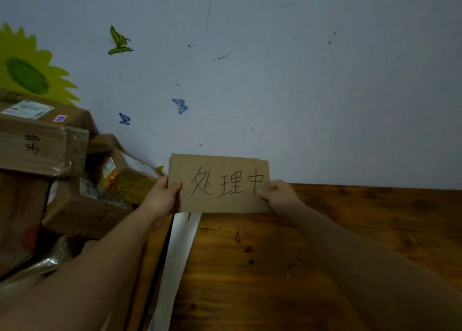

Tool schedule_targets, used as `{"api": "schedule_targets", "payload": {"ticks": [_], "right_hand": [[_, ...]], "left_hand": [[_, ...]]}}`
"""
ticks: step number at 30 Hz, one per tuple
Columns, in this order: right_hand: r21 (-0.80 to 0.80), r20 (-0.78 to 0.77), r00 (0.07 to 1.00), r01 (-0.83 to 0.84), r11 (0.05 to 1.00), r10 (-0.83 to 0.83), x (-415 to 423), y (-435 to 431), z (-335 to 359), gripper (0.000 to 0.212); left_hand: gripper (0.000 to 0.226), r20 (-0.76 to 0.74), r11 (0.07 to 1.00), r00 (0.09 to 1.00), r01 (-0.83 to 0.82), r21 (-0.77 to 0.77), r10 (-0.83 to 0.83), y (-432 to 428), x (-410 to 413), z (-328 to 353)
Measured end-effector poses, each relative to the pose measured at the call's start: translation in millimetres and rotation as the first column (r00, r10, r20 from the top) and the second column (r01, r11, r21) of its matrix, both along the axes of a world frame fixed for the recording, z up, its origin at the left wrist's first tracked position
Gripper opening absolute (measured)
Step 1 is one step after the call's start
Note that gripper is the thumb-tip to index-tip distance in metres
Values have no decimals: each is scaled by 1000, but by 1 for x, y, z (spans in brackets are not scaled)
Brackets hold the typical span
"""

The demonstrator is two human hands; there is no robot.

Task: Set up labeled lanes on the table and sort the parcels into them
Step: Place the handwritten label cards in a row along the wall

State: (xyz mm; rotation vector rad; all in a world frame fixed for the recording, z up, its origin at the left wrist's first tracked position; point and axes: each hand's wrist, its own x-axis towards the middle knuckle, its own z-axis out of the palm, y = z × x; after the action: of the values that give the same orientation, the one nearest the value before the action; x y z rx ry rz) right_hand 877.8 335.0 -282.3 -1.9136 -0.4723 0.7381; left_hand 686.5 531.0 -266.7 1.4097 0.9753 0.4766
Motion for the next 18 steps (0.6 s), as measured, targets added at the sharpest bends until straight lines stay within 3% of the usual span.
{"api": "schedule_targets", "payload": {"ticks": [4, 8, 13, 17, 18], "right_hand": [[-12, -16, 983, 184, 983, -185, 26, -40, 0, 33], [-66, -13, 952, 305, 950, -307, 81, -93, -9, 35], [-219, 121, 950, 307, 926, -287, 156, -149, -37, 29], [-400, 176, 959, 276, 874, -222, 197, -176, -63, 25], [-461, 199, 962, 258, 849, -184, 202, -180, -71, 37]], "left_hand": [[18, 8, 999, 1000, -26, 24, 26, -21, 23, -3], [18, -26, 985, 991, -130, 112, 133, -38, 54, -8], [24, -35, 936, 948, -305, 175, 316, -66, 89, -20], [18, -55, 917, 927, -355, 183, 370, -86, 112, -27], [15, -76, 915, 925, -351, 200, 372, -89, 117, -29]]}}
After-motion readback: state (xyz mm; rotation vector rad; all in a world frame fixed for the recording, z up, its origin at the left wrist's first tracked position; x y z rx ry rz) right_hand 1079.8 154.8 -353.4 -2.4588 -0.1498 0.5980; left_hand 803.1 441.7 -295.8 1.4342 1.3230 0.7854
